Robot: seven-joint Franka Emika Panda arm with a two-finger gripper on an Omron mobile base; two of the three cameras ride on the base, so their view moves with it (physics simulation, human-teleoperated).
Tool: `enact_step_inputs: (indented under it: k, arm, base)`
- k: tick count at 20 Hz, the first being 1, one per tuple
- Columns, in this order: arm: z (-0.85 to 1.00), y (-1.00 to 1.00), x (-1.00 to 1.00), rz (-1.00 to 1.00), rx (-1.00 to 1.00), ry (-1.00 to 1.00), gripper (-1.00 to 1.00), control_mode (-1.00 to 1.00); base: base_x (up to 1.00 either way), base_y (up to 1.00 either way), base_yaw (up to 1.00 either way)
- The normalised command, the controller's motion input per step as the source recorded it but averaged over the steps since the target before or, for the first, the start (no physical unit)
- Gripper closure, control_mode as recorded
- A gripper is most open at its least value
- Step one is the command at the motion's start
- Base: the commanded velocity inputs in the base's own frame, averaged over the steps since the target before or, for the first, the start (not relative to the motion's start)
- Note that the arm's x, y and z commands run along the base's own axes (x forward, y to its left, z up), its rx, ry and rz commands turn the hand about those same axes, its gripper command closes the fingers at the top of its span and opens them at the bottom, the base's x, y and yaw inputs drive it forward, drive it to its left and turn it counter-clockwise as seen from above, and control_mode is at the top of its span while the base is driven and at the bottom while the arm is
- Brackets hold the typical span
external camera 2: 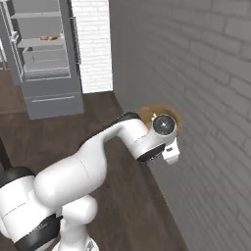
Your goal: Pick the chicken drumstick and carrot from their plates and place them in the bowl. Then put the bowl in the fridge.
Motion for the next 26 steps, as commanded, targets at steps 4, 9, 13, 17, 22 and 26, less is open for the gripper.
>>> enact_step_inputs:
  k: [4,9,13,17,22,26]
  arm:
    - [0.0,0.0,0.0,0.0,0.0,0.0,1.0,1.0]
    - [0.0,0.0,0.0,0.0,0.0,0.0,1.0,1.0]
    - [0.0,0.0,0.0,0.0,0.0,0.0,1.0,1.0]
    - [0.0,0.0,0.0,0.0,0.0,0.0,1.0,1.0]
    - [0.0,0.0,0.0,0.0,0.0,0.0,1.0,1.0]
    - [0.0,0.0,0.0,0.0,0.0,0.0,1.0,1.0]
  base:
    - [0.2,0.1,0.92]
    - [1.0,0.0,0.61]
    - [1.0,0.0,0.42]
    - [1.0,0.0,0.34]
    - [1.0,0.0,0.29]
    - [1.0,0.0,0.27]
